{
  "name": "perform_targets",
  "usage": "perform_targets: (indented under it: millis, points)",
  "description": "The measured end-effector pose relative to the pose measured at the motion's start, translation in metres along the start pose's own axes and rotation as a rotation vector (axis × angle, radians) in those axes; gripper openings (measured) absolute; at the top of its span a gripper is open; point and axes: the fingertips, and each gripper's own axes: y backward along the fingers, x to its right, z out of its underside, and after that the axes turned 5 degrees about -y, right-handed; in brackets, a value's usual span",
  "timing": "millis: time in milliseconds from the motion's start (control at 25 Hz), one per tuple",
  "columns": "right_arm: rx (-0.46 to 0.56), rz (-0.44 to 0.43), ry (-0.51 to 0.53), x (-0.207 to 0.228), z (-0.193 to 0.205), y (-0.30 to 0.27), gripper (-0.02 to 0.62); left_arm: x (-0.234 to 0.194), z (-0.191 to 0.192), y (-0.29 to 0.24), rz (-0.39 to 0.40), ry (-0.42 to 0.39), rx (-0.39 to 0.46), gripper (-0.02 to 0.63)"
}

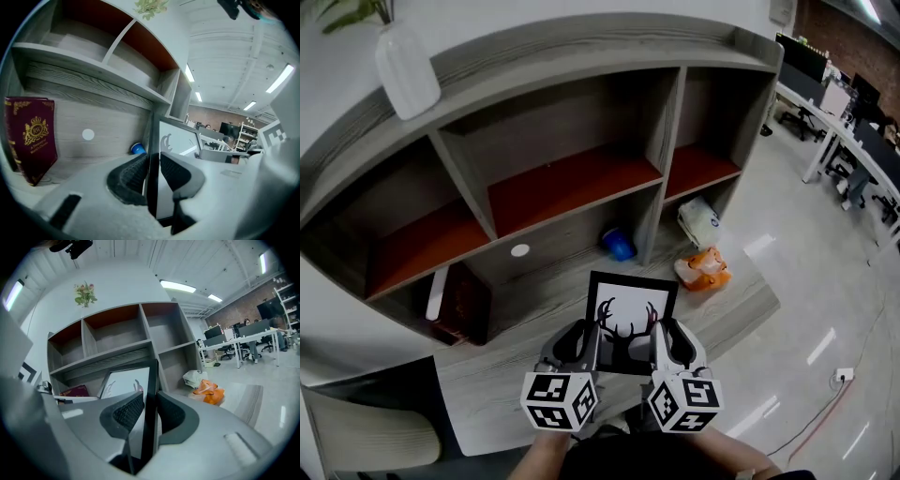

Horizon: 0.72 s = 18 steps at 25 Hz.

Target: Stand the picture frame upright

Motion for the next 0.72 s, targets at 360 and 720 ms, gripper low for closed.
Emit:
perform_targets:
  millis: [360, 720]
  points:
    - [0.05, -0.008, 0.018, -0.012, -0.018, 0.016, 0.081, 0.009, -0.017, 0.019, 0.025, -0.004, 0.055, 0.075]
    - [0.121, 0.01, 0.021, -0.008, -0.036, 0.03, 0.083, 0.026, -0.028, 0.022, 0.063, -0.061, 0.085, 0.072]
